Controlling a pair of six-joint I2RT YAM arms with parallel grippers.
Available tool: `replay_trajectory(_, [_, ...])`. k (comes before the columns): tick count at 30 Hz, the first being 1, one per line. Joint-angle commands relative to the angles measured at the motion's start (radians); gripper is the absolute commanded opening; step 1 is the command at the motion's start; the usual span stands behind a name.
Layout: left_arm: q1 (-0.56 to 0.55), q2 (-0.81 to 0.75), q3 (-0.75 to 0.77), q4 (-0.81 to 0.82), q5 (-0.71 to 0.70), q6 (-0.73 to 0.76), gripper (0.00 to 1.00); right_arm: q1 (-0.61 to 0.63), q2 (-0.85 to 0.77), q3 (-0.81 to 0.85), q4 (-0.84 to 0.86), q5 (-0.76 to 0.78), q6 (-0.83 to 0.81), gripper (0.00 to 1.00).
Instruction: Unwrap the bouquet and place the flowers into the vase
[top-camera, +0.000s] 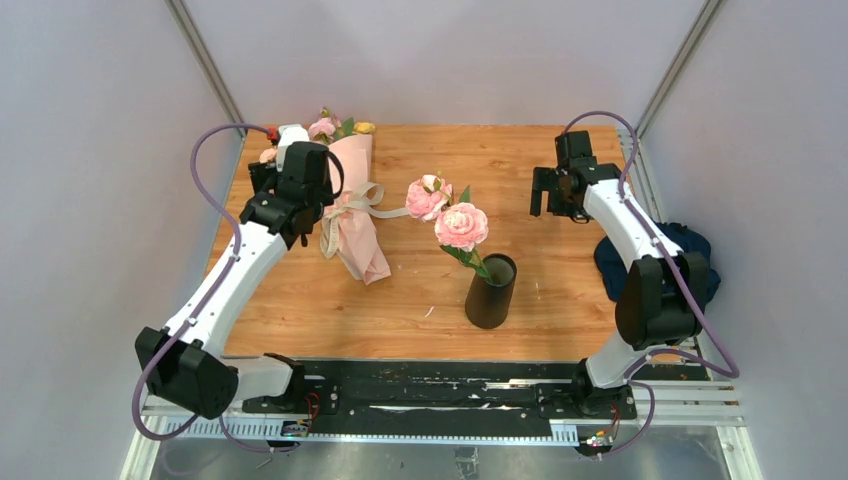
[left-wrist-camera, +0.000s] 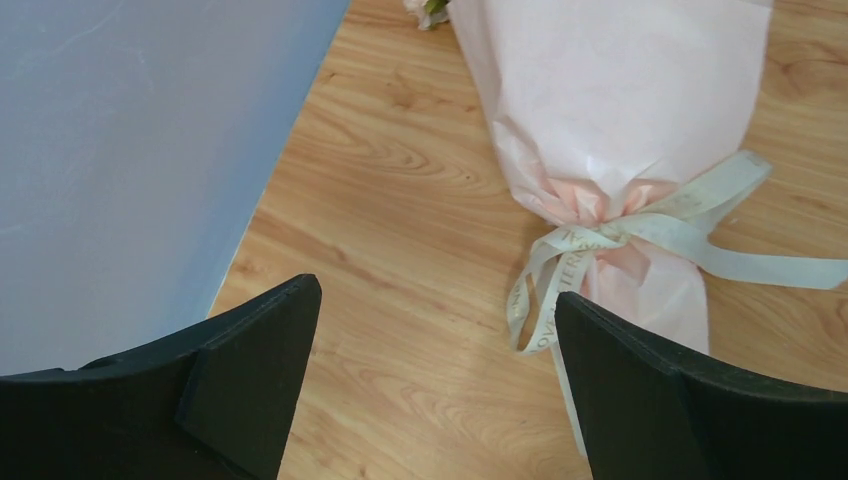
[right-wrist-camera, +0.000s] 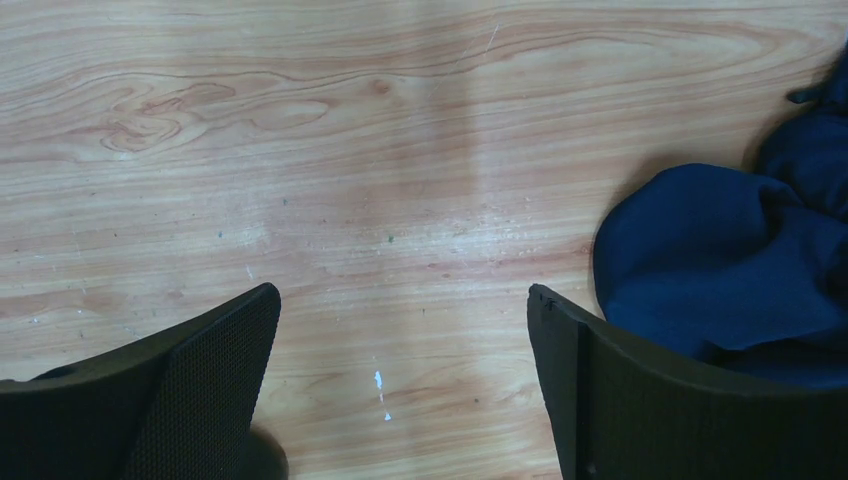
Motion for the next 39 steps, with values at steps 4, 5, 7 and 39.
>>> replay_trajectory(4, [0.001,0.042,0.072,-0.159,-0.181,-0.146,1.0,-0.007,-0.007,0.073,-0.07,0.015,0.014,0.96])
replay_trajectory(5, [0.001,0.051,0.069,-0.182,-0.2,-0.16,1.0,-0.008,-0.007,0.077,-0.07,0.01,0.019,0.96])
replay_trajectory(7, [0.005,0.076,0.073,-0.215,-0.205,-0.159,1.0,-0.01,-0.003,0.086,-0.071,0.0,0.035,0.96])
replay_trajectory(39, [0.097,0.115,-0.156,-0.055,0.732,-0.225,0.41,-0.189,-0.117,-0.181,-0.029,-0.309,0.252,0.22])
